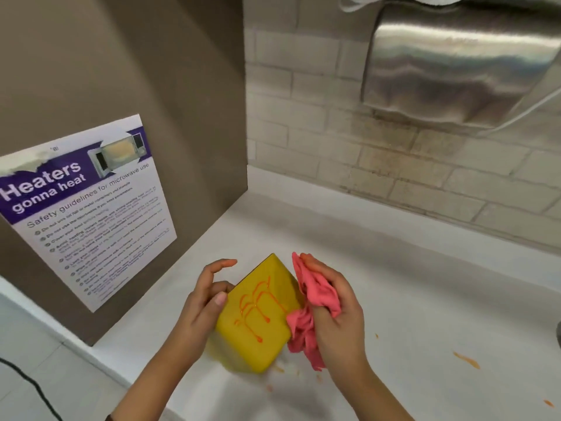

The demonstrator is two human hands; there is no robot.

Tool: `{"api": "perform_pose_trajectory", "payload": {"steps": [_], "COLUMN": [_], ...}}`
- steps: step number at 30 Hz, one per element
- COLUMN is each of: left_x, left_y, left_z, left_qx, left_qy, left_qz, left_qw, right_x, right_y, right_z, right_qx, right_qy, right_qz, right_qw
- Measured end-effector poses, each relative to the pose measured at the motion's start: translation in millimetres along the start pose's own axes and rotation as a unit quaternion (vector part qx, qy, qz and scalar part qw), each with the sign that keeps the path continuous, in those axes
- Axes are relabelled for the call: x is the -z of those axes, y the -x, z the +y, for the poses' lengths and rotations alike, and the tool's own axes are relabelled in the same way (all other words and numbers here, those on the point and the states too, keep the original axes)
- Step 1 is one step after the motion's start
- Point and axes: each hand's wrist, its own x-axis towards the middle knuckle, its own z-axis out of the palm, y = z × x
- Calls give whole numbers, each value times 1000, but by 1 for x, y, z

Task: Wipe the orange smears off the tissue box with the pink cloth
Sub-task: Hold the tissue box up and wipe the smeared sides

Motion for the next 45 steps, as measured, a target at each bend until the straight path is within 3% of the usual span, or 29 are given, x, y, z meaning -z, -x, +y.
{"api": "perform_pose_trajectory", "payload": {"steps": [4, 6, 11, 18, 25, 28, 30, 32, 37, 39, 41, 45], "left_x": [-6, -9, -15, -14, -22, -20, -20, -20, -18, -16, -15, -13], "left_y": [-2, -2, -2, -3, -3, -5, -6, -7, -6, -7, -8, -9], "left_z": [-3, -3, 2, 4, 4, 6, 7, 8, 9, 9, 10, 10], "left_qx": [-28, -26, -21, -43, -64, -75, -79, -83, -77, -74, -74, -67], "left_qy": [20, 36, 42, 37, 5, 8, 6, -1, 13, 14, 13, 14], "left_qz": [8, 14, 25, 23, 35, 34, 32, 35, 62, 61, 61, 47], "left_qw": [999, 999, 999, 998, 997, 997, 996, 996, 995, 995, 995, 997], "right_x": [-15, -16, -23, 3, -17, -21, -6, 8, -3, -18, -26, -20], "right_y": [-9, -11, -8, -7, -12, 1, 5, 0, -12, -11, -6, 3], "right_z": [12, 16, 18, 34, 21, 23, 29, 33, 22, 16, 14, 22], "right_qx": [72, 82, 53, 159, 48, 85, 131, 164, 67, 20, 21, 109], "right_qy": [197, 237, 205, 202, 165, 171, 208, 231, 178, 171, 164, 183], "right_qz": [-134, -141, -109, -232, -101, -184, -253, -274, -138, -125, -158, -256], "right_qw": [968, 958, 971, 938, 980, 964, 936, 919, 972, 977, 973, 943]}}
